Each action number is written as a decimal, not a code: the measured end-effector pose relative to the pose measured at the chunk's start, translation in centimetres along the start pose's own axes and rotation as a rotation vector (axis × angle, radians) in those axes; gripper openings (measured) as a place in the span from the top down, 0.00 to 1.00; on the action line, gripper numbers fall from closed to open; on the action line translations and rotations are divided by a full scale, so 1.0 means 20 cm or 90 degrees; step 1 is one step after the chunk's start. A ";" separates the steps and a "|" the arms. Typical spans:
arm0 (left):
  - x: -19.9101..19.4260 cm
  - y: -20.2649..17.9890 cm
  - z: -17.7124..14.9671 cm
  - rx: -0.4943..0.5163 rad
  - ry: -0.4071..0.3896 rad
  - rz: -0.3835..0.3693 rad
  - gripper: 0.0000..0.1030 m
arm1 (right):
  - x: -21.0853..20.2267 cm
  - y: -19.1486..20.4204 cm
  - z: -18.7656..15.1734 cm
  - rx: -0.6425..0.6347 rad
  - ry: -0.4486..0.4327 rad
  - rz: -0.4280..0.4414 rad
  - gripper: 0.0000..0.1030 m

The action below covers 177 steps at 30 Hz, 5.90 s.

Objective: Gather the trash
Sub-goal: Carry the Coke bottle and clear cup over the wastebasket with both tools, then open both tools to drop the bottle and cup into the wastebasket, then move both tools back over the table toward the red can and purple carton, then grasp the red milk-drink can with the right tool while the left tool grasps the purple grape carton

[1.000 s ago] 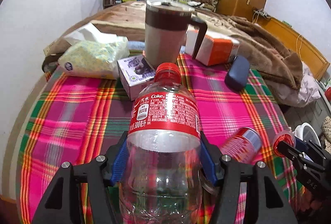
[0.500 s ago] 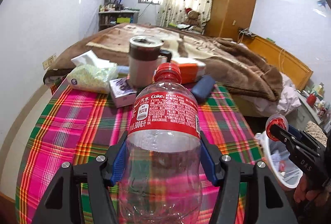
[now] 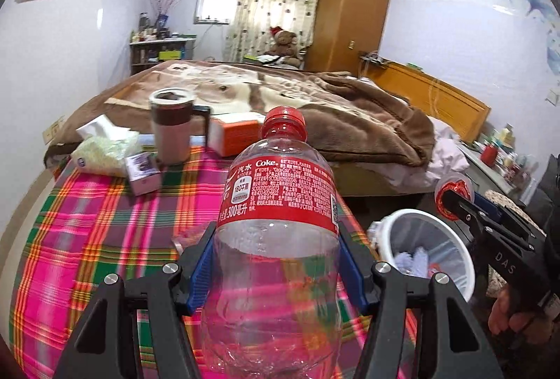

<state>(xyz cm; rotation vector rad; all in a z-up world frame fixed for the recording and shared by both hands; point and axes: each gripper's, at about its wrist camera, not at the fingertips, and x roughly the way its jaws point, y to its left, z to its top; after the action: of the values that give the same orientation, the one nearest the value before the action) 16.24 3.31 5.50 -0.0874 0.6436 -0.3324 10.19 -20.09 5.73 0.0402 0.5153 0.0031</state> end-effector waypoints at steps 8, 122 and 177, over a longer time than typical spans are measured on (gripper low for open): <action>0.06 -0.27 -0.02 0.038 0.011 -0.051 0.40 | -0.06 -0.17 -0.02 0.020 -0.013 -0.049 0.59; 0.12 0.21 -0.01 -0.044 0.002 0.066 0.26 | 0.25 0.17 -0.09 -0.001 0.117 0.094 0.40; 0.58 1.15 0.18 -0.139 0.070 0.135 0.26 | 0.78 0.96 -0.21 -0.047 0.287 0.159 0.29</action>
<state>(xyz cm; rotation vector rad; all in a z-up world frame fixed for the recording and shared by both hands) 33.52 21.08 -2.51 -0.2086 0.7889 -0.0624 21.86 -0.64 -4.86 0.0308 0.9573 0.2808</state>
